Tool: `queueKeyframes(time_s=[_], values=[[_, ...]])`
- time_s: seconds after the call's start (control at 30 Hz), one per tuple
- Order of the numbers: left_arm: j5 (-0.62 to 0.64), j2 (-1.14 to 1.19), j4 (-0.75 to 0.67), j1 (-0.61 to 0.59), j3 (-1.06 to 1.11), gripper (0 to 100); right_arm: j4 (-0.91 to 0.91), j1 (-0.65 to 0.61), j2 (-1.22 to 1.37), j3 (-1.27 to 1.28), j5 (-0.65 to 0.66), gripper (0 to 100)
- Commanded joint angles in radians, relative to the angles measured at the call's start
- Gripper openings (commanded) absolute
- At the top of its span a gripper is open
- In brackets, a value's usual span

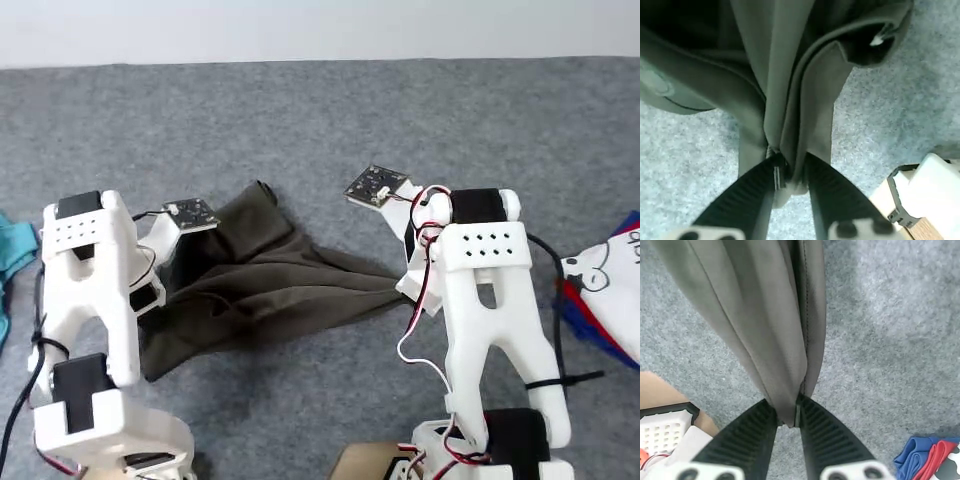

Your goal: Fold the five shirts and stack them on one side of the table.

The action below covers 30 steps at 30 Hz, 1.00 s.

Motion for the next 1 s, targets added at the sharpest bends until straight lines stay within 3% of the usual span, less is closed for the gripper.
queueKeyframes(time_s=[0.0,0.6,0.8,0.97], values=[[0.014,-0.043,-0.011,0.006,-0.001,3,-0.008,-0.001,-0.045,-0.011,-0.006,1.0],[0.017,-0.338,-0.003,0.008,0.013,1,-0.008,-0.001,-0.045,-0.011,-0.008,1.0],[0.018,-0.339,-0.008,0.008,0.071,12,-0.008,-0.001,-0.045,-0.011,-0.008,1.0],[0.017,-0.344,-0.009,0.008,0.079,5,-0.008,-0.001,-0.045,-0.011,-0.008,1.0]])
